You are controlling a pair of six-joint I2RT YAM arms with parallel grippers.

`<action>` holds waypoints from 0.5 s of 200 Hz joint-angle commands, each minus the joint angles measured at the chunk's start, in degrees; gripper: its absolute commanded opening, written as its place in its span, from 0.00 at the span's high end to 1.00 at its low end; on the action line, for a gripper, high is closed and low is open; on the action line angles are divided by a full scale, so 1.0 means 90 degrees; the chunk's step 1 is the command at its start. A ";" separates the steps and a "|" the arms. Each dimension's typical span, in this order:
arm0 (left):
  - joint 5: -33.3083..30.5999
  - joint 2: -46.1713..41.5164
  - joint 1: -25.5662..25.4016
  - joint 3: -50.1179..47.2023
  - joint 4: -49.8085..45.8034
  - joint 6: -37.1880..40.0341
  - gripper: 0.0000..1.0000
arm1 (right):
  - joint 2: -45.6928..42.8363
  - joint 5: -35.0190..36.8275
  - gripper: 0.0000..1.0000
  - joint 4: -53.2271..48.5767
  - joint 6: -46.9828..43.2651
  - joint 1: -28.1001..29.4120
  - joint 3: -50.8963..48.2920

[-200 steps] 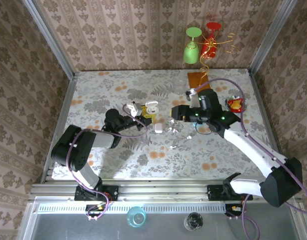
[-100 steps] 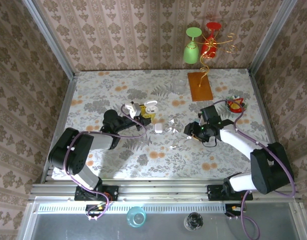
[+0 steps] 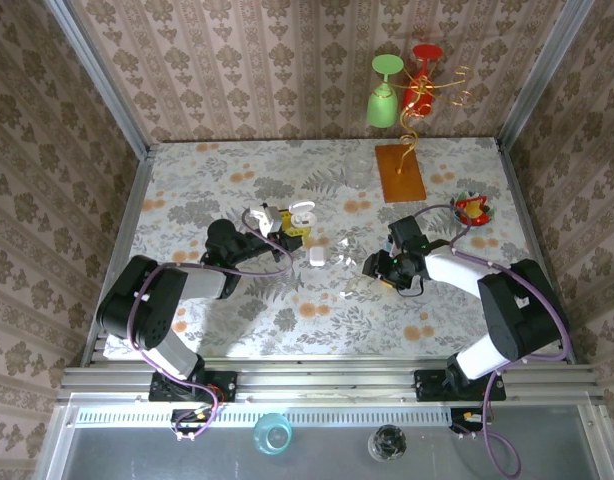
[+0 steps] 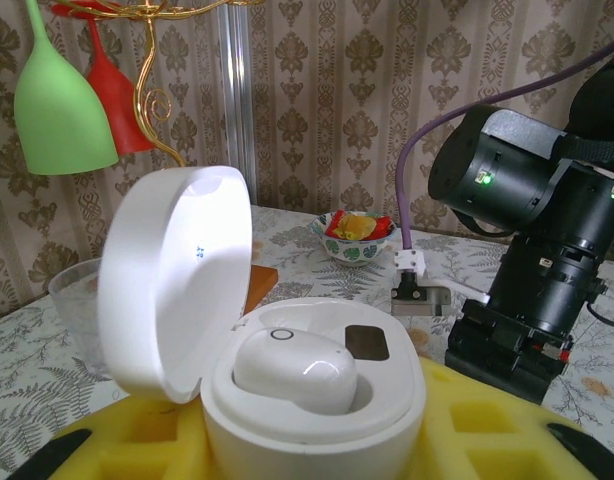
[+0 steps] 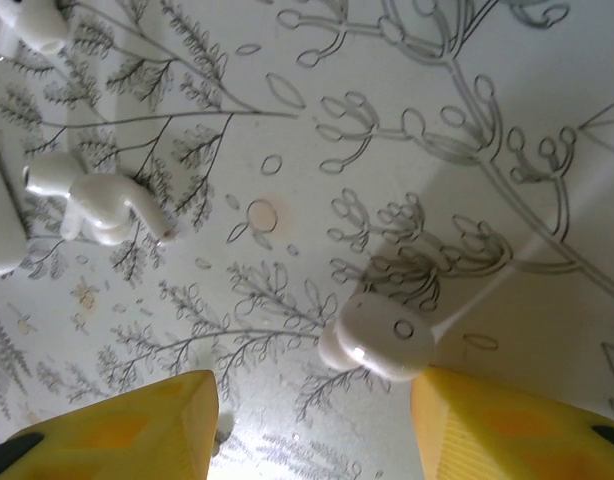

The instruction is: Insert the wireless bluetooth earbuds into the charging case

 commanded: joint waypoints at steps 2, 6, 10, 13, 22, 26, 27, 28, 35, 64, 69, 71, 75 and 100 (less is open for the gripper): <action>0.0031 -0.0178 -0.0054 -0.0021 0.0185 -0.0008 0.74 | 0.0164 0.0395 0.45 0.0246 -0.0034 0.0034 0.0160; 0.0037 -0.0184 -0.0056 -0.0022 0.0181 -0.0014 0.74 | 0.0176 0.0422 0.45 0.0246 -0.0051 0.0034 0.0181; 0.0031 -0.0183 -0.0061 -0.0020 0.0179 -0.0015 0.74 | 0.0187 0.0461 0.46 0.0237 -0.0073 0.0037 0.0207; 0.0035 -0.0180 -0.0064 -0.0024 0.0186 -0.0014 0.74 | 0.0181 0.0481 0.45 0.0224 -0.0096 0.0028 0.0223; 0.0040 -0.0186 -0.0060 -0.0033 0.0181 -0.0012 0.74 | 0.0185 0.0568 0.46 0.0157 -0.0172 0.0023 0.0294; 0.0042 -0.0200 -0.0060 -0.0036 0.0181 -0.0015 0.74 | 0.0197 0.0612 0.46 0.0130 -0.0209 0.0024 0.0324; 0.0040 -0.0197 -0.0058 -0.0035 0.0185 -0.0011 0.74 | 0.0198 0.0624 0.46 0.0126 -0.0220 0.0028 0.0333; 0.0043 -0.0195 -0.0062 -0.0040 0.0186 -0.0014 0.74 | 0.0199 0.0635 0.46 0.0124 -0.0225 0.0025 0.0333; 0.0041 -0.0203 -0.0063 -0.0044 0.0184 -0.0008 0.74 | 0.0211 0.0681 0.46 0.0094 -0.0272 0.0023 0.0381; 0.0036 -0.0182 -0.0049 -0.0034 0.0183 -0.0014 0.74 | 0.0380 0.0656 0.48 0.0063 -0.0368 0.0018 0.0602; 0.0037 -0.0167 -0.0050 -0.0025 0.0183 -0.0009 0.74 | 0.0420 0.0647 0.48 0.0068 -0.0391 0.0013 0.0645; 0.0037 -0.0170 -0.0047 -0.0027 0.0182 -0.0015 0.74 | 0.0435 0.0641 0.48 0.0065 -0.0400 0.0013 0.0663; 0.0041 -0.0181 -0.0049 -0.0025 0.0181 -0.0013 0.74 | 0.0466 0.0630 0.48 0.0049 -0.0414 0.0015 0.0703; 0.0046 -0.0183 -0.0030 -0.0025 0.0181 -0.0017 0.74 | 0.0694 0.0516 0.48 -0.0047 -0.0558 0.0016 0.0919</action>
